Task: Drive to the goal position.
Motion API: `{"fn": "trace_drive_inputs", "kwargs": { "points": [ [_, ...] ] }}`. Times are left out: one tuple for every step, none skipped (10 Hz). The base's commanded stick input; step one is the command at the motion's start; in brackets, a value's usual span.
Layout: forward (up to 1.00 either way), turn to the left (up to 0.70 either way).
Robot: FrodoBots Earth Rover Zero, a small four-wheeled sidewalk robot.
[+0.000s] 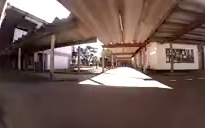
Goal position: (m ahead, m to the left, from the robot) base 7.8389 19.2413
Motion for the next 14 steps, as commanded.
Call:
{"fn": "trace_drive_inputs", "kwargs": {
  "points": [
    [1.0, 0.01],
    [1.0, 0.01],
    [1.0, 0.01],
    [1.0, 0.01],
    [1.0, 0.01],
    [1.0, 0.01],
    [1.0, 0.01],
    [1.0, 0.01],
    [1.0, 0.01],
    [1.0, 0.01],
    [1.0, 0.01],
    [1.0, 0.01],
    [1.0, 0.01],
    [1.0, 0.01]
  ]
}}
